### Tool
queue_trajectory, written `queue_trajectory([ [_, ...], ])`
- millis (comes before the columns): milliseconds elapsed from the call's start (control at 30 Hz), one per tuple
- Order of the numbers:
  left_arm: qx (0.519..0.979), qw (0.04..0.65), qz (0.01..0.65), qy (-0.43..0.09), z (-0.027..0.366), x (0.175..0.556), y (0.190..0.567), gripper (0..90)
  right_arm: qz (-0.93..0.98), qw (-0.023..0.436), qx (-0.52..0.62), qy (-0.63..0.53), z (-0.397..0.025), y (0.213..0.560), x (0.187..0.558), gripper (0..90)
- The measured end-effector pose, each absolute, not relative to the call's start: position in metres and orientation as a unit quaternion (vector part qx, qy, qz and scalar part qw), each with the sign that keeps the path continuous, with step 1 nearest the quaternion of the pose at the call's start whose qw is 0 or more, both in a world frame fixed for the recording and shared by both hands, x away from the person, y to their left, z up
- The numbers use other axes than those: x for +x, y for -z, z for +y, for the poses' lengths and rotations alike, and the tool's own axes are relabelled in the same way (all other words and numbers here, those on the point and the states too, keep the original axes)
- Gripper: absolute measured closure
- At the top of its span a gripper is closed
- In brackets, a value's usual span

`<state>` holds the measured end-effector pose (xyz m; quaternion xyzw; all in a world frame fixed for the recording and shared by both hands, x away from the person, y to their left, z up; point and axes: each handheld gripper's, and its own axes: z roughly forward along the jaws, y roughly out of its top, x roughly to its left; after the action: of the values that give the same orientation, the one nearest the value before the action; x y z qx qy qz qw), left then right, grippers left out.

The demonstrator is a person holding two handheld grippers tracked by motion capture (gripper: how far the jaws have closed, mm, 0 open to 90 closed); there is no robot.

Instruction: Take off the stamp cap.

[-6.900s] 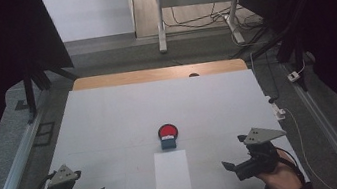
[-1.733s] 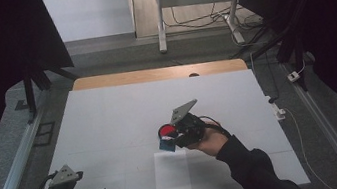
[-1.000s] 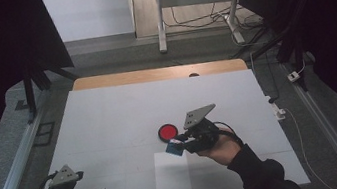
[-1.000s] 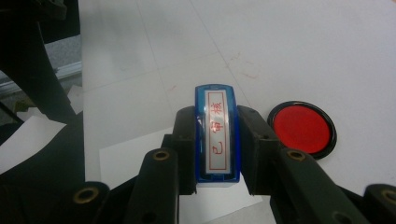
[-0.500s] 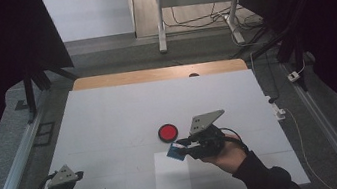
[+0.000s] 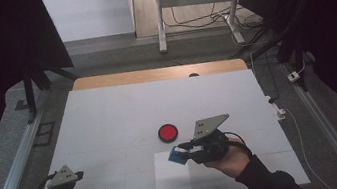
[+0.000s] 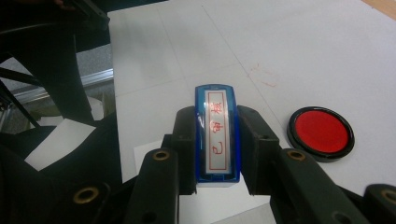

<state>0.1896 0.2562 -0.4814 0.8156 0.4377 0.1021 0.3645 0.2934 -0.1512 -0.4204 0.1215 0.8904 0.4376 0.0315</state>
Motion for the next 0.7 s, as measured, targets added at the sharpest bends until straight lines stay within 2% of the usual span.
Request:
queue_trajectory([
  [400,0.817,0.377,0.422,-0.109,0.2529,0.1892,0.4771,0.0,0.890,0.034,0.120,-0.438,-0.1535,0.4188,0.2959,70.2],
  [700,0.819,0.396,0.407,-0.084,0.2482,0.1965,0.4770,0.0,0.889,0.031,0.119,-0.441,-0.1554,0.4166,0.2982,70.2],
])
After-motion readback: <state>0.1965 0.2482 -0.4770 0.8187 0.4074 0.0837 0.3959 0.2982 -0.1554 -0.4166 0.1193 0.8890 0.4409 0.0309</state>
